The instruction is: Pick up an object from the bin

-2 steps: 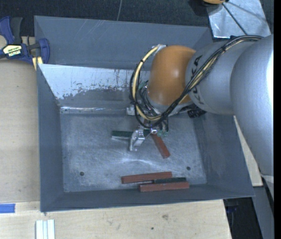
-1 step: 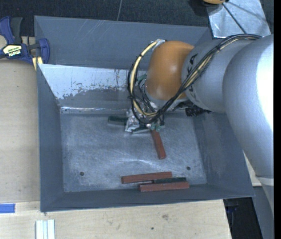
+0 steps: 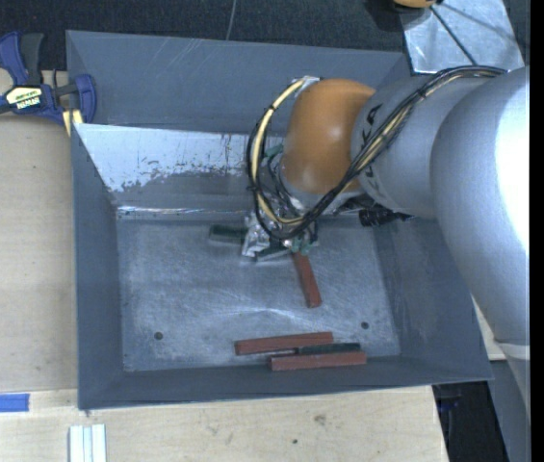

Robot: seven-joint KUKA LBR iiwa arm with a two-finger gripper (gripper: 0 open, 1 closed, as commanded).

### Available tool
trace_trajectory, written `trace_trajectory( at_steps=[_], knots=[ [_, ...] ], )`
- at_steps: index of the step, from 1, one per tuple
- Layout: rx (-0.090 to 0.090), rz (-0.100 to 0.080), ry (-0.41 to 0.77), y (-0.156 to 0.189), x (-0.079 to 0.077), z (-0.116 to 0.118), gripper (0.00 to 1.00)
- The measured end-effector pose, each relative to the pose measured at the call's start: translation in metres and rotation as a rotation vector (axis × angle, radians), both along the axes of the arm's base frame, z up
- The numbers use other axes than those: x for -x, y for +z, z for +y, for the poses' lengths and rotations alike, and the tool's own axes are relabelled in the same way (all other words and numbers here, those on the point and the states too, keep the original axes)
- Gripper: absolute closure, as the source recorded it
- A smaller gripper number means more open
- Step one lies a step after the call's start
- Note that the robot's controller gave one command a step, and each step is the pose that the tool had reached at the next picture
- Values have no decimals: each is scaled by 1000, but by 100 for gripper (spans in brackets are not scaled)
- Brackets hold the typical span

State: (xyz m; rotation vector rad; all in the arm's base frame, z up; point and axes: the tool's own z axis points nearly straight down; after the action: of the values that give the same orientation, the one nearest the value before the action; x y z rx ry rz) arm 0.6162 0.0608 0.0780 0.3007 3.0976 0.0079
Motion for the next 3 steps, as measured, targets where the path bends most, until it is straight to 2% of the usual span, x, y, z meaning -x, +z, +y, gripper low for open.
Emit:
trace_trajectory(
  at_steps=[3],
  knots=[
    [2,32,3,13,4,0,100]
  ],
)
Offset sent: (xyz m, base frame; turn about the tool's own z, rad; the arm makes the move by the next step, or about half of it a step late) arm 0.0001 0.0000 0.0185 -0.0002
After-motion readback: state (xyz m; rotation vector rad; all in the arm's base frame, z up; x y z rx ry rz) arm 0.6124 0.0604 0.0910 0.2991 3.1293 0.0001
